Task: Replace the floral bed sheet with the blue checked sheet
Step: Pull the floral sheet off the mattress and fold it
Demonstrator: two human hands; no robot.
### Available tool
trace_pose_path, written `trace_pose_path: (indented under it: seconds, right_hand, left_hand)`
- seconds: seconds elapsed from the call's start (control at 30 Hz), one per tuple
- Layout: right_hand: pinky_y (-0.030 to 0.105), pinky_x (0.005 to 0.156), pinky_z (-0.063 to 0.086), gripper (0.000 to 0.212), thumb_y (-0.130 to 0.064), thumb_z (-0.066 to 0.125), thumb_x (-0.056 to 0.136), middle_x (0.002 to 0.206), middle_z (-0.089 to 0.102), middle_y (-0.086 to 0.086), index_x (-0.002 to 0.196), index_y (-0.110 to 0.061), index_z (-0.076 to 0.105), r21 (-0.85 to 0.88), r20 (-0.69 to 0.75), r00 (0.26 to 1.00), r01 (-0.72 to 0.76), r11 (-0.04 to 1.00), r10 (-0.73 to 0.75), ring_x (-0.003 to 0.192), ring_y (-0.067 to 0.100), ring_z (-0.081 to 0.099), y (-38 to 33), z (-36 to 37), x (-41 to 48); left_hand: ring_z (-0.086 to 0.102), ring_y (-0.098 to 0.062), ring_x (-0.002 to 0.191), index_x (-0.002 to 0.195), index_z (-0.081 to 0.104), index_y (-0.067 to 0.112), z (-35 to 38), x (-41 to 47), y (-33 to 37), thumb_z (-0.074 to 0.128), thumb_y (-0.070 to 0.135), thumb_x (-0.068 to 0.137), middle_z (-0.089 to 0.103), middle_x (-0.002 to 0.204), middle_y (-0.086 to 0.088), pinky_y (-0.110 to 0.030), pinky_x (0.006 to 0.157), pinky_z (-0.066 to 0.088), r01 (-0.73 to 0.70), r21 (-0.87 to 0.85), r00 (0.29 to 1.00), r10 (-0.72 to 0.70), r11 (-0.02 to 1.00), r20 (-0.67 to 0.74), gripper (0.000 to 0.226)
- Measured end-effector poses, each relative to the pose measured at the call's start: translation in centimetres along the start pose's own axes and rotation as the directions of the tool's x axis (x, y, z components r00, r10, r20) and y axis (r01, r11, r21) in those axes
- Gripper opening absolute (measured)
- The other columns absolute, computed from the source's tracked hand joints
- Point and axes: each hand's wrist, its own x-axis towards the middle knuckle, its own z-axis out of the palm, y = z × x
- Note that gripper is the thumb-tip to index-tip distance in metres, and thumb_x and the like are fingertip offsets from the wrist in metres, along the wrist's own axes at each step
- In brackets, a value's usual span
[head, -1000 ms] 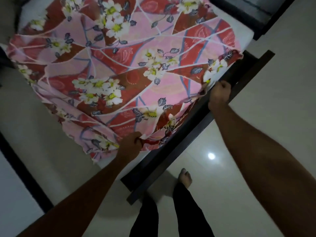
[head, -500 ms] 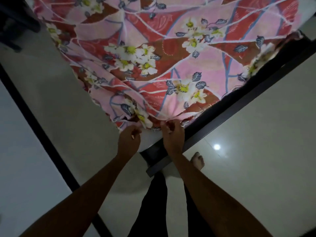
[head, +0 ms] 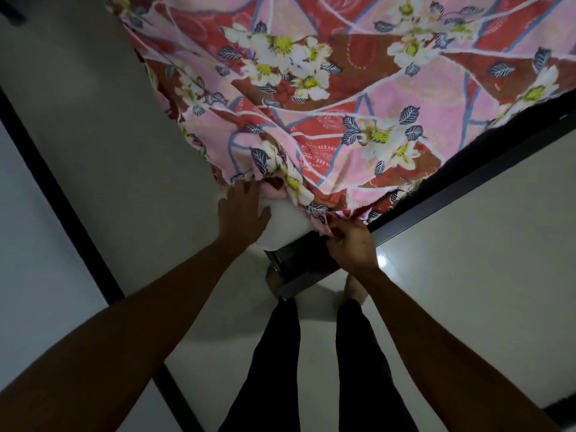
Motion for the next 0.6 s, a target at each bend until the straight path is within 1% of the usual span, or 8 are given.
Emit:
trace_pose_path:
  seconds: [0.07, 0.13, 0.2, 0.3, 0.37, 0.5, 0.53, 0.6]
  right_hand:
    - [0.037, 0.070, 0.056, 0.055, -0.014, 0.065, 0.076, 0.109, 0.070, 0.007, 0.131, -0.024, 0.060, -0.064, 0.070, 0.995, 0.075, 0.995, -0.070, 0.093, 0.029, 0.063, -1.1, -0.6, -0.3]
    - [0.035, 0.080, 0.055, 0.062, -0.015, 0.064, 0.082, 0.126, 0.065, 0.006, 0.141, -0.028, 0.052, -0.147, 0.163, 0.982, 0.123, 0.981, -0.099, 0.107, 0.029, 0.060, -1.1, -0.8, -0.1]
    - [0.034, 0.084, 0.054, 0.053, -0.021, 0.061, 0.088, 0.128, 0.064, 0.001, 0.139, -0.035, 0.053, -0.200, 0.254, 0.960, 0.167, 0.966, -0.114, 0.112, 0.027, 0.059, -0.7, -0.9, 0.0]
    - [0.029, 0.083, 0.055, 0.029, -0.031, 0.058, 0.092, 0.110, 0.073, -0.004, 0.117, -0.033, 0.071, -0.348, 0.416, 0.904, 0.260, 0.901, -0.100, 0.102, 0.022, 0.066, 0.4, -1.4, -0.4]
    - [0.030, 0.084, 0.056, 0.027, -0.033, 0.061, 0.088, 0.103, 0.075, -0.004, 0.109, -0.028, 0.077, -0.411, 0.500, 0.863, 0.304, 0.860, -0.066, 0.098, 0.020, 0.069, 1.5, -1.9, -1.0]
    - [0.034, 0.086, 0.058, 0.031, -0.016, 0.067, 0.076, 0.101, 0.075, 0.000, 0.106, -0.020, 0.077, -0.390, 0.605, 0.795, 0.325, 0.861, -0.026, 0.100, 0.022, 0.068, 2.3, -2.9, -1.9]
    - [0.035, 0.088, 0.057, 0.035, -0.015, 0.067, 0.077, 0.107, 0.074, 0.001, 0.111, -0.020, 0.075, -0.372, 0.603, 0.795, 0.355, 0.858, -0.067, 0.104, 0.022, 0.067, 2.2, -3.0, -2.1]
    - [0.037, 0.085, 0.058, 0.036, -0.017, 0.064, 0.083, 0.114, 0.071, 0.003, 0.118, -0.020, 0.071, -0.341, 0.465, 0.853, 0.421, 0.841, -0.239, 0.105, 0.025, 0.066, 1.3, -3.0, -2.3]
  left_hand:
    - [0.057, -0.041, 0.095, 0.116, 0.058, 0.011, -0.1, 0.5, -0.7, 0.058, 0.033, 0.087, 0.054, 0.108, -0.018, -0.046, 0.064, 0.052, 0.013, 0.029, 1.000, -0.012, 1.000, -0.018, 0.036]
    - [0.055, -0.040, 0.100, 0.112, 0.064, 0.019, -0.2, 0.5, -1.7, 0.047, 0.032, 0.090, 0.054, 0.109, -0.014, -0.043, 0.063, 0.050, -0.016, 0.060, 1.000, 0.017, 0.998, -0.007, 0.030]
    - [0.055, -0.037, 0.094, 0.105, 0.067, 0.019, -0.2, -1.0, -2.9, 0.050, 0.031, 0.086, 0.056, 0.106, -0.014, -0.039, 0.062, 0.046, -0.086, 0.072, 0.995, 0.089, 0.994, -0.035, 0.029]
    - [0.054, -0.035, 0.080, 0.094, 0.068, 0.011, 0.8, -5.9, -4.6, 0.051, 0.036, 0.078, 0.057, 0.096, -0.016, -0.037, 0.059, 0.042, -0.169, 0.051, 0.984, 0.171, 0.984, -0.049, 0.034]
    - [0.055, -0.036, 0.080, 0.094, 0.070, 0.014, 2.4, -10.1, -5.5, 0.053, 0.039, 0.073, 0.059, 0.097, -0.015, -0.038, 0.059, 0.045, -0.160, 0.081, 0.987, 0.156, 0.984, 0.043, 0.037]
    - [0.061, -0.035, 0.086, 0.106, 0.071, 0.026, 5.0, -16.7, -6.0, 0.074, 0.034, 0.065, 0.064, 0.101, -0.010, -0.041, 0.066, 0.050, 0.022, 0.149, 0.935, -0.074, 0.989, 0.348, 0.043]
    - [0.062, -0.036, 0.088, 0.113, 0.069, 0.025, 5.2, -17.4, -5.8, 0.075, 0.035, 0.066, 0.065, 0.102, -0.010, -0.041, 0.068, 0.051, 0.048, 0.133, 0.912, -0.098, 0.990, 0.398, 0.048]
    - [0.065, -0.036, 0.085, 0.113, 0.067, 0.023, 4.8, -17.5, -4.6, 0.067, 0.043, 0.070, 0.067, 0.100, -0.009, -0.040, 0.068, 0.053, 0.099, 0.082, 0.915, -0.123, 0.992, 0.383, 0.048]
